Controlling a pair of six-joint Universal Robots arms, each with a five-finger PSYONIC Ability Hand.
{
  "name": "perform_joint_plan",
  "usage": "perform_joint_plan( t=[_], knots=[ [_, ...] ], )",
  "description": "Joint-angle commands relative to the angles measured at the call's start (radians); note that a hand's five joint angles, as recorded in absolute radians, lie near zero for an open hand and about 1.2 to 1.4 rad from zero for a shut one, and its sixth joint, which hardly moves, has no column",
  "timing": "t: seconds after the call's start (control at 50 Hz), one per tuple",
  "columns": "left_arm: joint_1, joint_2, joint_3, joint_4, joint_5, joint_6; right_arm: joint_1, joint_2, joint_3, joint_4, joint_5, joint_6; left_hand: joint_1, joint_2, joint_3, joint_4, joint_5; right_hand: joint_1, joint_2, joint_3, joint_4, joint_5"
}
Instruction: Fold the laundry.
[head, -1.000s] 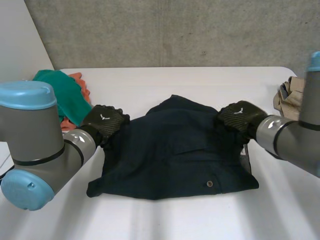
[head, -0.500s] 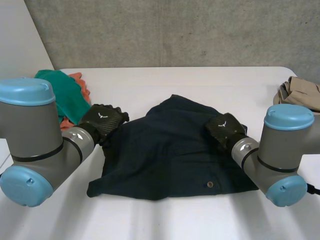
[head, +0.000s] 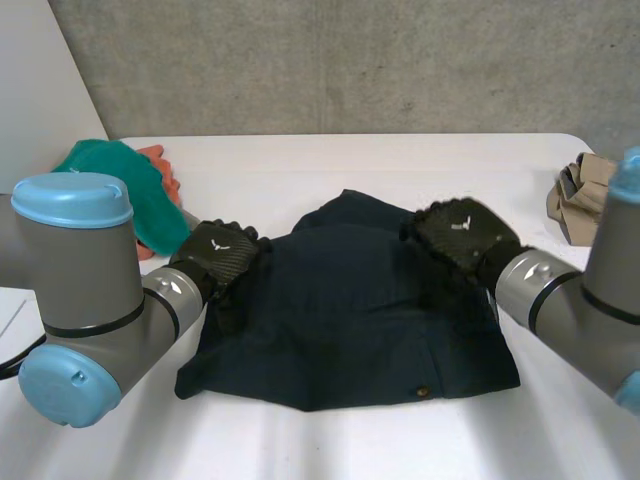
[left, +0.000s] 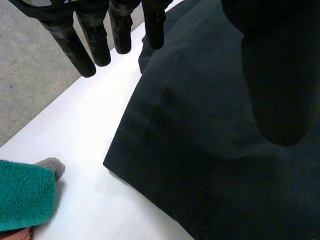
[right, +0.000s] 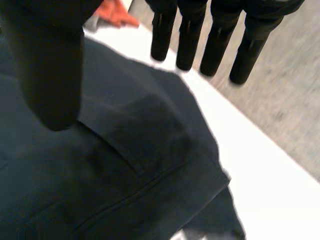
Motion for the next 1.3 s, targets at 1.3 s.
perform_joint_plan(
  t=[1.3],
  knots=[
    [0.02, -0.013, 0.291, 0.058, 0.067, -0.068, 0.012, 0.014, -0.204, -0.111, 0.035, 0.039, 1.177, 1.183, 1.173, 1.188, 1.166, 0.988, 0.99, 0.978, 0.969, 0.989]
  ],
)
